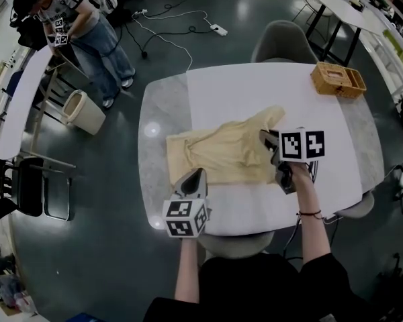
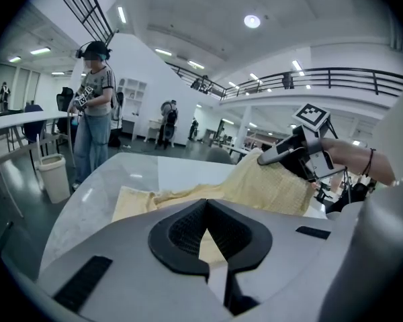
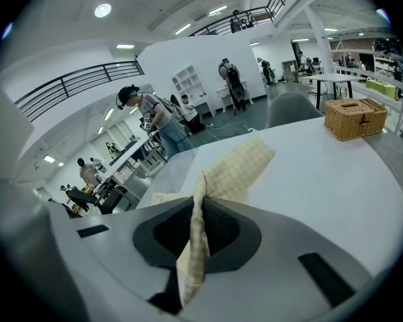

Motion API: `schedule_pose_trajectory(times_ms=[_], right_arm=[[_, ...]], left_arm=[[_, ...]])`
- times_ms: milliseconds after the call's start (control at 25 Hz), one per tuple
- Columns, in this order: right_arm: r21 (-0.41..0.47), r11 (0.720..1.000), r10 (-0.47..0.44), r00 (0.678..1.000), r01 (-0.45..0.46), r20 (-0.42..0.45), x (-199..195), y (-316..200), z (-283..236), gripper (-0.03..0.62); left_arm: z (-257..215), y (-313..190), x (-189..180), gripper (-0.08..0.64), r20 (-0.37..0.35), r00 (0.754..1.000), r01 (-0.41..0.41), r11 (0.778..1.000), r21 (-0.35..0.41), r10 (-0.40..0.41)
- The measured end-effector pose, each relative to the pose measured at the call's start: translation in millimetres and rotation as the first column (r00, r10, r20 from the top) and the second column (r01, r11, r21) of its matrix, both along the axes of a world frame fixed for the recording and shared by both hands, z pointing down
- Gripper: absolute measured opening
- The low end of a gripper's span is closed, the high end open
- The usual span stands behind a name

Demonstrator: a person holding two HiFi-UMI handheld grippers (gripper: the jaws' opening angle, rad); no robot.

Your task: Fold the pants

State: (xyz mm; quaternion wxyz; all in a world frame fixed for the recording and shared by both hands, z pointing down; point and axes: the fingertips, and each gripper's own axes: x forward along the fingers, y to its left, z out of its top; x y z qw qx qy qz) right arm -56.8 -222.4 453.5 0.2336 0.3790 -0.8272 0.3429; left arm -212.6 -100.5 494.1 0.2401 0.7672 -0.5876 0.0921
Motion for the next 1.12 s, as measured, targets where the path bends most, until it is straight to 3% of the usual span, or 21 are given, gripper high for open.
schedule_pose_trajectory(times_ms=[320,1120], right_arm=[[0.024,0.999,-0.022,1.000,0.022,0.016,-42.3,11.2,-19.1,0.032],[0.051,0.981,-0.185,0.983,0.185,0.005,-162.5,39.6,-32.8,0.032]], left_arm=[[-0.9,10.2,-24.6,0.014,-0.012,1.000,-0.008,1.000,0.009,0.008],[13.4,38.1,-81.5,0.014,-0.032,0.999,0.030,0.999,-0.021,-0.031]])
